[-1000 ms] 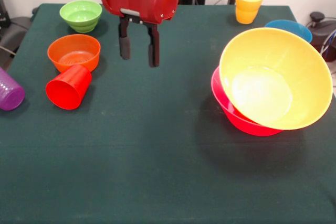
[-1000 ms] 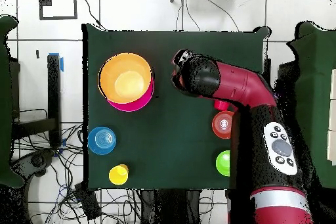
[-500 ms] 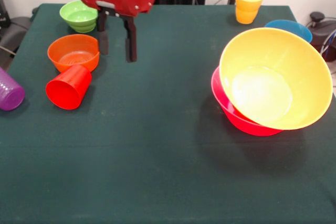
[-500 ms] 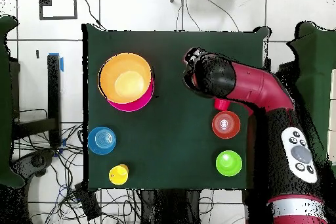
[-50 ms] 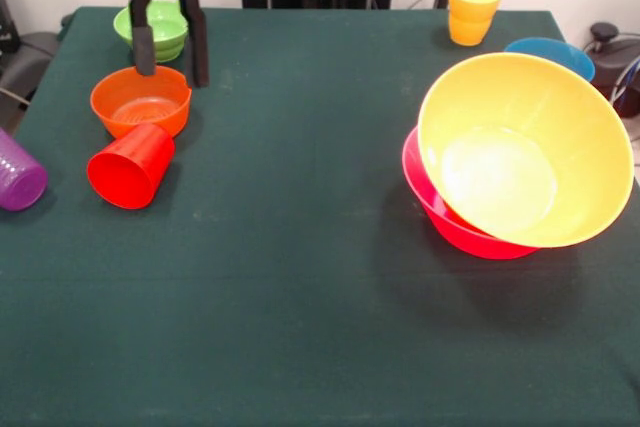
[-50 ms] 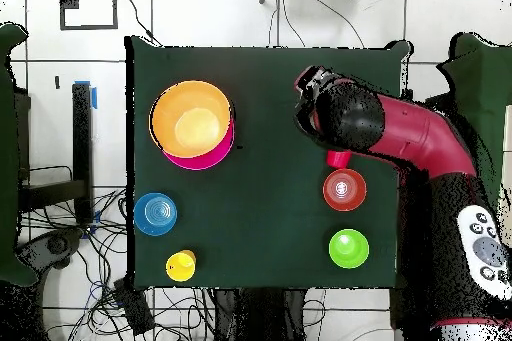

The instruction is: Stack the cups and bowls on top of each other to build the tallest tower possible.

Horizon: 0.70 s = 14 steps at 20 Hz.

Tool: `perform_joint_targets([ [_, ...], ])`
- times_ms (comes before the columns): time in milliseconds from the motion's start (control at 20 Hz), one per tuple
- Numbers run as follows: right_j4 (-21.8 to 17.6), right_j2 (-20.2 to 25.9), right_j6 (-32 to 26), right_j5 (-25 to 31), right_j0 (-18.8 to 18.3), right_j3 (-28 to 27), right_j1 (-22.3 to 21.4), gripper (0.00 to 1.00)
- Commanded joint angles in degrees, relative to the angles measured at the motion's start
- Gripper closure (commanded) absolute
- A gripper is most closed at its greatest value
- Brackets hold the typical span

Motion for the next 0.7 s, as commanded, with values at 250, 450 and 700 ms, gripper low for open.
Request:
perform_joint_targets([
  [250,-4.7,5.8,-10.3,4.2,-1.5,9.7,-0.5,0.00],
  [450,-4.6,6.0,-8.8,3.6,-1.9,10.7,-0.7,0.00],
  [700,-5.1,6.2,-7.8,1.7,-2.2,11.9,-0.4,0.00],
])
